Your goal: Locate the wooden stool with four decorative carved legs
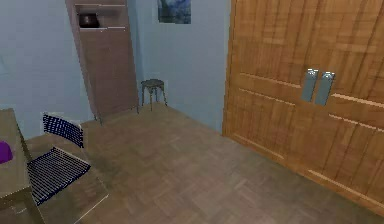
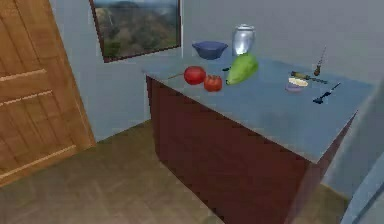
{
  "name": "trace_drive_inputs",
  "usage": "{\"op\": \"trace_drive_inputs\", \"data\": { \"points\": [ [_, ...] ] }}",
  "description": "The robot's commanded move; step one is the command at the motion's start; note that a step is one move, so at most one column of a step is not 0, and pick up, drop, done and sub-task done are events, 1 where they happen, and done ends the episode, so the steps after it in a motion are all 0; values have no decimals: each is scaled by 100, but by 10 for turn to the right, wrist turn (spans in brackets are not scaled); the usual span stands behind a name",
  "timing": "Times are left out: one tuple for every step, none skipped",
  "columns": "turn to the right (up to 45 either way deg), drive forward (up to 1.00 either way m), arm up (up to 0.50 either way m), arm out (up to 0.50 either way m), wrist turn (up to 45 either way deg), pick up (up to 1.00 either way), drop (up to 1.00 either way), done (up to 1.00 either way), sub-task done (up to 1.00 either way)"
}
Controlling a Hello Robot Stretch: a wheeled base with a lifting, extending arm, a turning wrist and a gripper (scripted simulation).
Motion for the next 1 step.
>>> {"op": "trace_drive_inputs", "data": {
  "points": [
    [0, 100, 0, 0, 0, 0, 0, 0, 0]
  ]
}}
